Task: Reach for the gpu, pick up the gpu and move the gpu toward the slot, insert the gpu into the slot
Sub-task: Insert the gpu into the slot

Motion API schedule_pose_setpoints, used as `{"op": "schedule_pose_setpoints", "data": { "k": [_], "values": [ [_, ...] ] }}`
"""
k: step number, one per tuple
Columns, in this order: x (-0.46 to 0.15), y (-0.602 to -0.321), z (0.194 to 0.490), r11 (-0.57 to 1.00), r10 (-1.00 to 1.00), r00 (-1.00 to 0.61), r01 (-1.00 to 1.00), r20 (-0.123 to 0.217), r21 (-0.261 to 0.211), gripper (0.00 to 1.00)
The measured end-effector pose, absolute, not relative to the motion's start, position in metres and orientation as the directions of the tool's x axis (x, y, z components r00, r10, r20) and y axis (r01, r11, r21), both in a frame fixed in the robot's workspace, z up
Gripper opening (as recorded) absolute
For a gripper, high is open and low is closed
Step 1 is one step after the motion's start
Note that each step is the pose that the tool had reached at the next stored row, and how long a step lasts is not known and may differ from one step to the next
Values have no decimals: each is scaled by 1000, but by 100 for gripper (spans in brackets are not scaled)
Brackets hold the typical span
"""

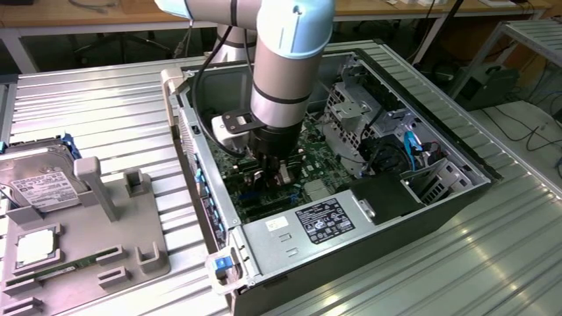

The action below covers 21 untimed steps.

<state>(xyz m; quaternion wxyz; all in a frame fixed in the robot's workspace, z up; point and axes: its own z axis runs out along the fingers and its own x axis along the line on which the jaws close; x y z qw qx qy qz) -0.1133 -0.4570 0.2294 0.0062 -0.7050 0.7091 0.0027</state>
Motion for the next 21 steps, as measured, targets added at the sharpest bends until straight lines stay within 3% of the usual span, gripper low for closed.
{"op": "schedule_pose_setpoints", "data": {
  "k": [21],
  "values": [
    [-114, -457, 226, 5, -1000, -5, -1000, -15, -6, 28]
  ]
}}
